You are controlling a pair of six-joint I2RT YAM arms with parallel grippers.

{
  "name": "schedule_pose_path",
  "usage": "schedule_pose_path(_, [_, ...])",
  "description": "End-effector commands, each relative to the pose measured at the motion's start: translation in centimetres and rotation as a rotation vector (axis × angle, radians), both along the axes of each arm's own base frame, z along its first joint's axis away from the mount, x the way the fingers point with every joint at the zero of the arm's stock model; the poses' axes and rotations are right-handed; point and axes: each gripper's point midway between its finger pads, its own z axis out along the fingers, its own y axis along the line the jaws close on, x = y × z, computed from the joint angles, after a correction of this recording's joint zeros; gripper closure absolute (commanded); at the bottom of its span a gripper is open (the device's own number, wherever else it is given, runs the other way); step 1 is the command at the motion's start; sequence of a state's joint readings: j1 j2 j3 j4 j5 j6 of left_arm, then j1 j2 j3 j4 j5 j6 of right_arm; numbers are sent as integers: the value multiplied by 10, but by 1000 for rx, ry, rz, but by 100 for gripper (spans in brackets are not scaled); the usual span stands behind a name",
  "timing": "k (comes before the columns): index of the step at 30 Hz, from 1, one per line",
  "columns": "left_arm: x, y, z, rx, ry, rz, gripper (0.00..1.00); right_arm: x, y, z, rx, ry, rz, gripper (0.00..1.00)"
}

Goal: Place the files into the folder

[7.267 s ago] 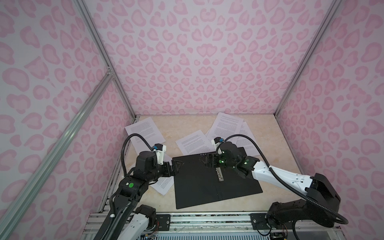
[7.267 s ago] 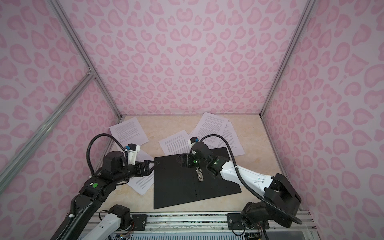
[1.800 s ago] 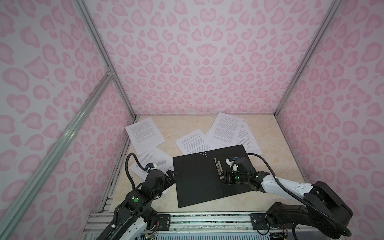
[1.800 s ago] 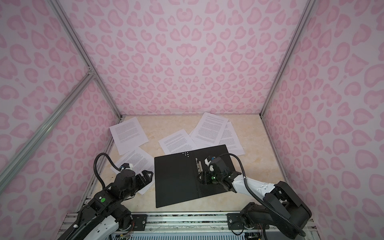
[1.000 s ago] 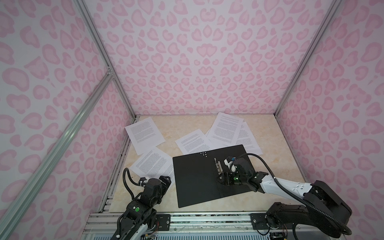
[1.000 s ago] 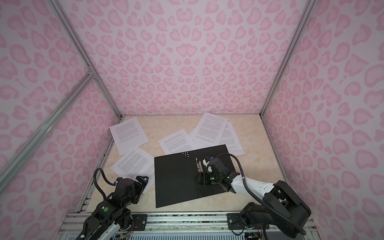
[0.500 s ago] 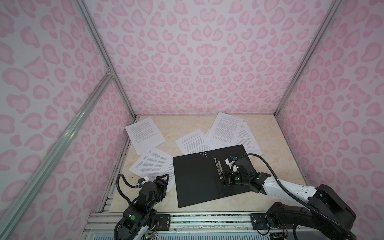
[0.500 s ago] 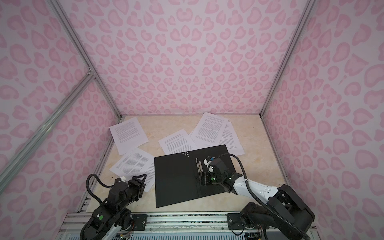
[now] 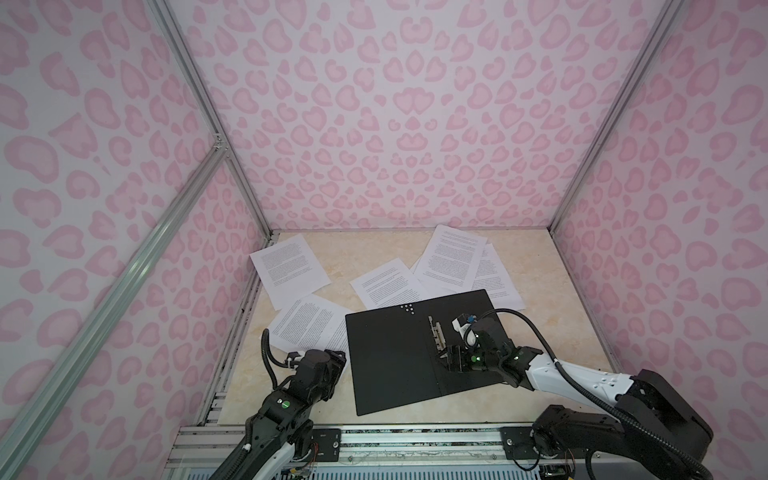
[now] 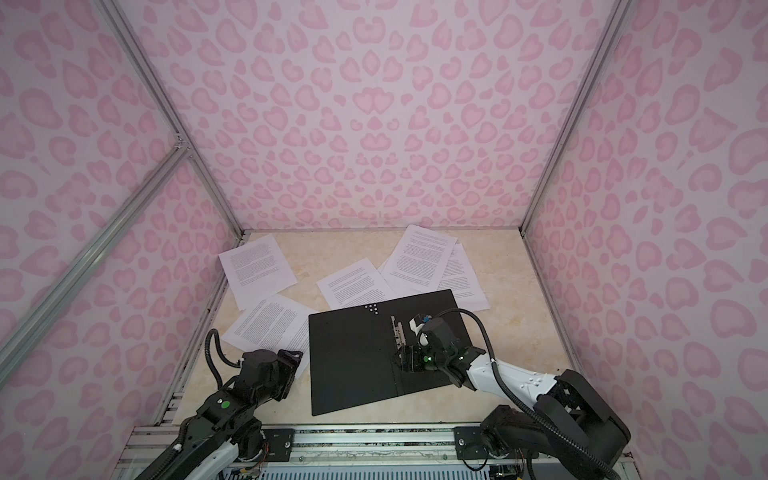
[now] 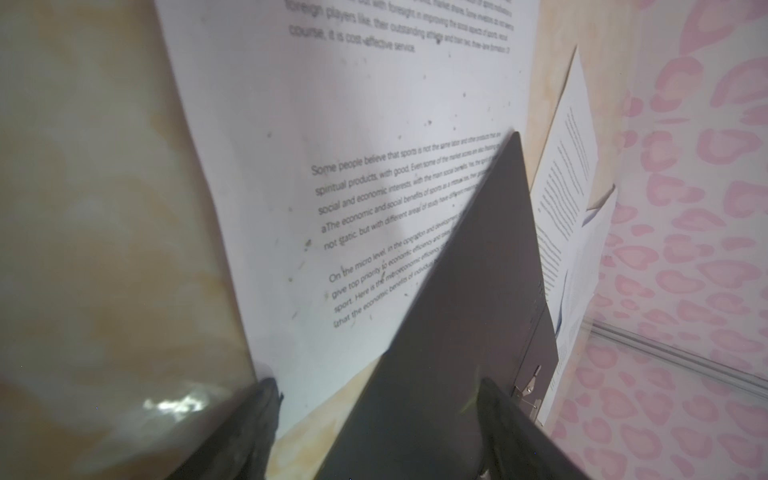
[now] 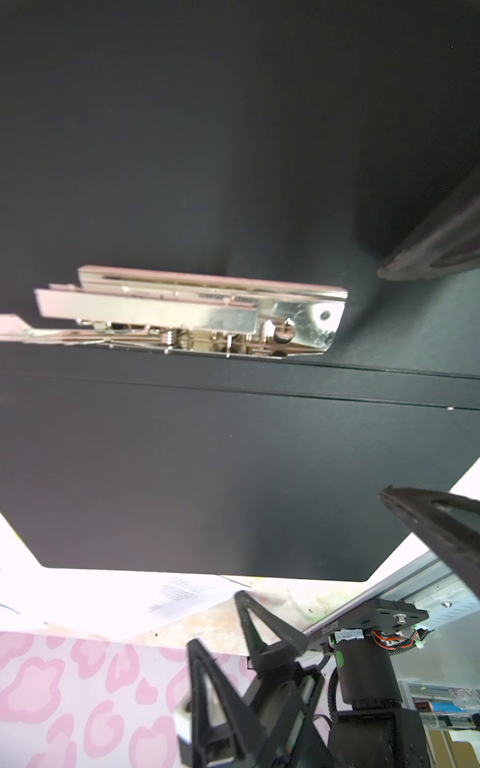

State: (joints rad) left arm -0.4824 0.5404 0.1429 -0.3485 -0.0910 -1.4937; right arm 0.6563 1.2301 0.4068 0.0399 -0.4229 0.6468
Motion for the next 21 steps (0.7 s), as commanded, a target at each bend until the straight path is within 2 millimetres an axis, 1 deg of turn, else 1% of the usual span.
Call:
schedule_pose_path(1, [-38,18,-39,124,216,-16,15,2,3,0,23,-3,-9,21])
schedule_pose_path(4, [-35,19,-32,136,198,-17,13,3,4,-2,12,0,-7,20])
schedule_pose_path(5, [-33,21,-27,151,183,-18,13,5,6,-1,8,0,0,20])
schedule_pose_path(9, [-33,34,-5,206,135,-3,12,11,22,3,1,-4,44,21])
schedule_pose_path(10, [-35,36,-3,210,132,0,11,13,27,4,0,-5,53,21])
schedule_pose_path(12, [-41,39,-5,210,144,4,11,18,36,6,2,-9,68,21])
schedule_pose_path(14, [-44,38,-5,205,148,-4,12,23,47,9,6,-12,87,22])
schedule_pose_path(17, [-47,44,-1,228,150,2,11,30,69,11,7,-18,123,23])
schedule_pose_path(19, [-50,48,0,246,162,6,11,33,88,12,13,-15,158,27])
schedule_pose_path(21, [-51,47,-3,241,173,5,11,35,107,10,13,-10,196,32])
